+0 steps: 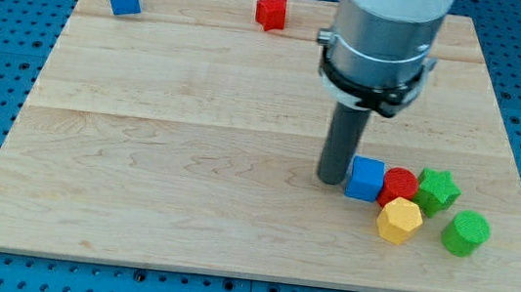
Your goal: Slide the triangle below the red star
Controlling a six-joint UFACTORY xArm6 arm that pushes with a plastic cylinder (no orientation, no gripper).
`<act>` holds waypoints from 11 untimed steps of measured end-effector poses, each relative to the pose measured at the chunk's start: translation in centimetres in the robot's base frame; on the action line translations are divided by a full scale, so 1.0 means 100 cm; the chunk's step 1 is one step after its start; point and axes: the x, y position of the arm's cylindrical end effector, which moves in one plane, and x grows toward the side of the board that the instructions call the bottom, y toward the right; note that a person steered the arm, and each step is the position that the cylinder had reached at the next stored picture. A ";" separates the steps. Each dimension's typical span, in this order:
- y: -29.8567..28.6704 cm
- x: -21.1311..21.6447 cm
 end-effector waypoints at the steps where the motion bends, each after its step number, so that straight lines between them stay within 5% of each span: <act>1: -0.052 -0.041; 5: -0.342 -0.084; 6: -0.359 -0.100; 8: -0.359 -0.250; 9: -0.328 -0.286; 11: -0.146 -0.225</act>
